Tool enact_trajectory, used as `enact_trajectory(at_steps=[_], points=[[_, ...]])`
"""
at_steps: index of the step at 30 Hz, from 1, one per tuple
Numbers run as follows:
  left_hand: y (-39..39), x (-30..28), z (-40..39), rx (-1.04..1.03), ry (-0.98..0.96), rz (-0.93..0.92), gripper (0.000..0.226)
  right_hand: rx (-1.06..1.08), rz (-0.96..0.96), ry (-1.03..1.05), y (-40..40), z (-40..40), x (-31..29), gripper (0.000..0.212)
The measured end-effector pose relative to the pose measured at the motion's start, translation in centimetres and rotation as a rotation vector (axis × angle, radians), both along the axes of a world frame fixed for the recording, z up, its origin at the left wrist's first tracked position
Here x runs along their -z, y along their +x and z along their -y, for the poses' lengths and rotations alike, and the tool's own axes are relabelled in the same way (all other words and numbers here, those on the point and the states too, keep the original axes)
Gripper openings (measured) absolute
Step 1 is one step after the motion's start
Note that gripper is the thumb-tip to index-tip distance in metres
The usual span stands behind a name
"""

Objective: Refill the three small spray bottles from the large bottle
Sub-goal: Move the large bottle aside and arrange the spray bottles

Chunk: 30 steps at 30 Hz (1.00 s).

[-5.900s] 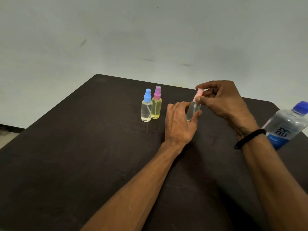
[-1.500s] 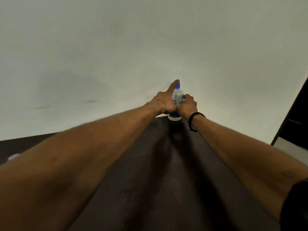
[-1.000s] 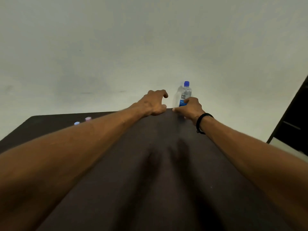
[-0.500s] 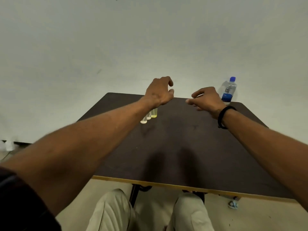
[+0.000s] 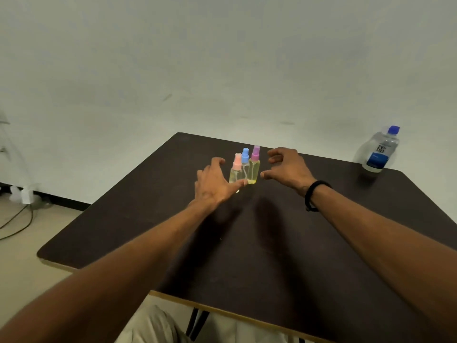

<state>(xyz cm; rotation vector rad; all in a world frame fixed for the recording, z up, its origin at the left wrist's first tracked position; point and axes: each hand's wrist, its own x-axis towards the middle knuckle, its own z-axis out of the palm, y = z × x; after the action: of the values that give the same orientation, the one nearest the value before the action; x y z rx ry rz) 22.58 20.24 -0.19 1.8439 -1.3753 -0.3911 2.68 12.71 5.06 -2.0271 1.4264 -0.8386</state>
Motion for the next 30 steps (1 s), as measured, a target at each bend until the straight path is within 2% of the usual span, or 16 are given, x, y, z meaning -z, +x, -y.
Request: enact_trajectory(at_steps=[4,9,18,24,30], points=[[0.4,1.6,0.9,0.012,-0.025,-0.065,0.08,-0.028,0.036,0.027,0.6,2.1,1.8,0.079],[1.6,2.8,1.6,0.04,-0.101,-0.076,0.043,-0.111,0.115,0.067,1.2,3.6,3.2,0.063],[4.2,2.7,3.9,0.057,-0.162,-0.076,0.04,-0.09,0.157,0.075,1.6,6.3,4.3,0.051],[8.1,0.5,11.3,-0.007,-0.167,-0.033,0.043,-0.077,0.205,0.027,5.0,11.0,2.9,0.043],[10.6,1.0,19.4,0.001,-0.155,-0.007,0.043,-0.048,0.188,-0.031,11.2,17.2,2.9,0.044]])
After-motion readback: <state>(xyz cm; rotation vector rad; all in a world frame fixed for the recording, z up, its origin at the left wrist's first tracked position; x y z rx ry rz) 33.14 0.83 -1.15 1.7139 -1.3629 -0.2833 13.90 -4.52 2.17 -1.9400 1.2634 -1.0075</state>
